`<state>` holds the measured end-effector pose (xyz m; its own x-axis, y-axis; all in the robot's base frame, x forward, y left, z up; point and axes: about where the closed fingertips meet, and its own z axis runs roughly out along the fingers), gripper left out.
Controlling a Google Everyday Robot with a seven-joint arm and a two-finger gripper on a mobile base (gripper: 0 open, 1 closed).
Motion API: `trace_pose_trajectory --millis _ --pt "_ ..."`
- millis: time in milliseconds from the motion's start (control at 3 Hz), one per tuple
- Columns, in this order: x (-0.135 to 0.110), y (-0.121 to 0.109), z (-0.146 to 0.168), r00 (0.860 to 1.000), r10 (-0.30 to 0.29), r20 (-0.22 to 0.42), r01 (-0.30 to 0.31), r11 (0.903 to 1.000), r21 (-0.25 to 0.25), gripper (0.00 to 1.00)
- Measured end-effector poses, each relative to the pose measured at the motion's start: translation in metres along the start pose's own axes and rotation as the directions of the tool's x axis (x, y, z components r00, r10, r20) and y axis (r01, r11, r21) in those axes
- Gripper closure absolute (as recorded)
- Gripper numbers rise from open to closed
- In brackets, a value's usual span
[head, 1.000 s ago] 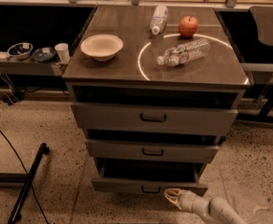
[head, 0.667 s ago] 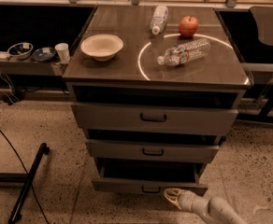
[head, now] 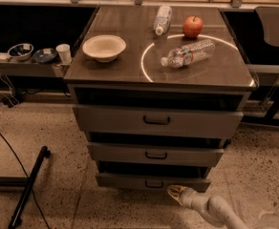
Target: Close bottom drawer
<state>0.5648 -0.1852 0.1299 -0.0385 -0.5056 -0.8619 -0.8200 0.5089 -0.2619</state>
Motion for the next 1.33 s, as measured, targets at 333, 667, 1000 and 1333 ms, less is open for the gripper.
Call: trace_pose_trajectory --millis 333,667,1000,1333 --pt "0.010 -0.023 0.012 0.999 -0.034 -0.008 0.034 0.9977 0.058 1.00" --pt "0.014 -0.040 0.019 0.998 -0.055 -0.008 0.056 0.9948 0.086 1.00" --pt "0.017 -0.042 0.015 0.997 -0.073 -0.005 0.074 0.9943 0.077 1.00" --pt "0.025 -0.037 -0.003 0.995 -0.097 -0.040 0.098 0.9948 0.028 1.00"
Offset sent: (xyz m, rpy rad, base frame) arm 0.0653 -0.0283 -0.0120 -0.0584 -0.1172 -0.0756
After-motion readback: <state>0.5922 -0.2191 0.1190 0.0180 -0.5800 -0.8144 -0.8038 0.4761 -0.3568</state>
